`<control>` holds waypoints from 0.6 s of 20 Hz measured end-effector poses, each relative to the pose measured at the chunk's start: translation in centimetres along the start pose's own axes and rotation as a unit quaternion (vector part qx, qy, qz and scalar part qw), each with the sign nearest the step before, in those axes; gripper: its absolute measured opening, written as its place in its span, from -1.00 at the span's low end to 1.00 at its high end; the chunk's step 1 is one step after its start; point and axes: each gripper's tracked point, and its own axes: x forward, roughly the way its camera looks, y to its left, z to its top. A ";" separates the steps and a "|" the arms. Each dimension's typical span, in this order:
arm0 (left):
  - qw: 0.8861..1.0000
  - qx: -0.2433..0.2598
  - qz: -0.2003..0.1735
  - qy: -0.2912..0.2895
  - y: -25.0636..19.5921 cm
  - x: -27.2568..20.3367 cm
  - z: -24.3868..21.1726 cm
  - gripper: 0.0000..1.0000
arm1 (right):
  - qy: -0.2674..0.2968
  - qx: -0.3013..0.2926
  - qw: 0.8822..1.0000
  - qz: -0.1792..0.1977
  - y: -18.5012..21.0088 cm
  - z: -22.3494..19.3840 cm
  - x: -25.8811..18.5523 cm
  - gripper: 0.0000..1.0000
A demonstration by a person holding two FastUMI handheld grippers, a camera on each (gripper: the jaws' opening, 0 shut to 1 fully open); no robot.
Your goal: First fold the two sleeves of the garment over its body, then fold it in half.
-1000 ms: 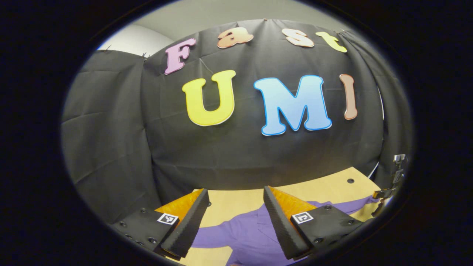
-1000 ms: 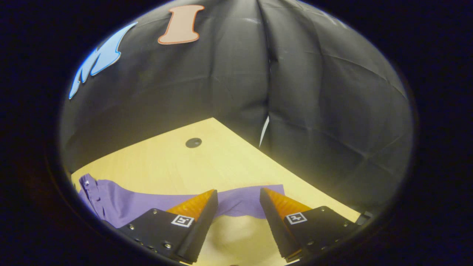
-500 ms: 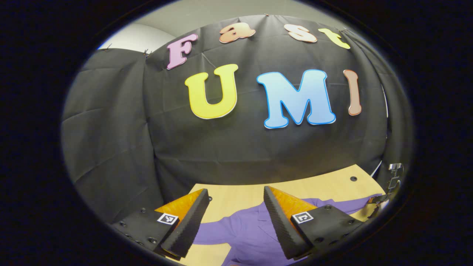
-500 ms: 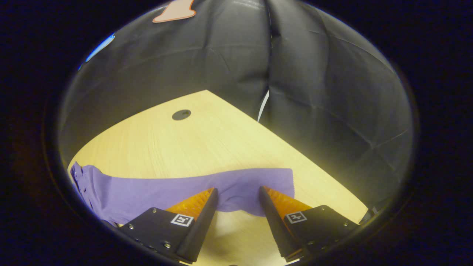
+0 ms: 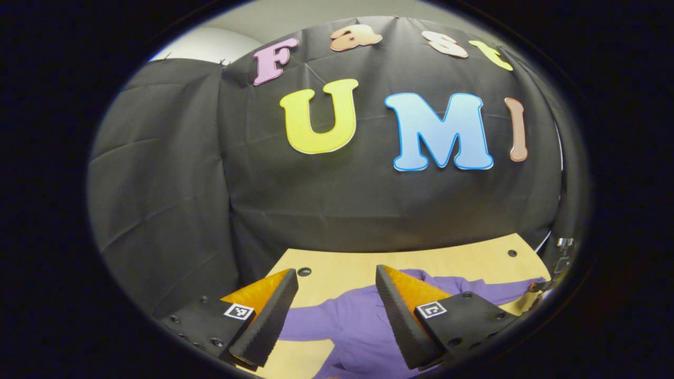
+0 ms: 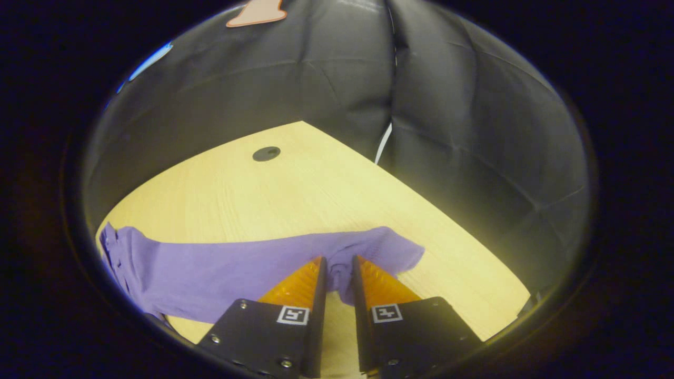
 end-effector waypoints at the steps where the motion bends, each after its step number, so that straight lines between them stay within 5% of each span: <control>1: 1.000 0.000 0.001 0.001 0.2 0.0 -0.1 0.87 | 0.004 -0.005 1.000 -0.004 -0.1 0.0 0.1 -0.43; 3: 1.000 0.002 0.002 0.003 0.6 -0.1 -0.3 0.87 | 0.001 0.010 1.000 0.000 0.2 0.4 0.0 -0.43; 5: 1.000 0.003 0.006 0.004 1.1 -0.2 -0.6 0.87 | 0.012 0.011 1.000 -0.008 0.5 0.1 -0.2 -0.94; 12: 1.000 0.005 0.012 0.002 2.7 -0.2 -0.7 0.87 | 0.026 0.045 0.999 -0.007 0.6 0.8 -0.5 -0.96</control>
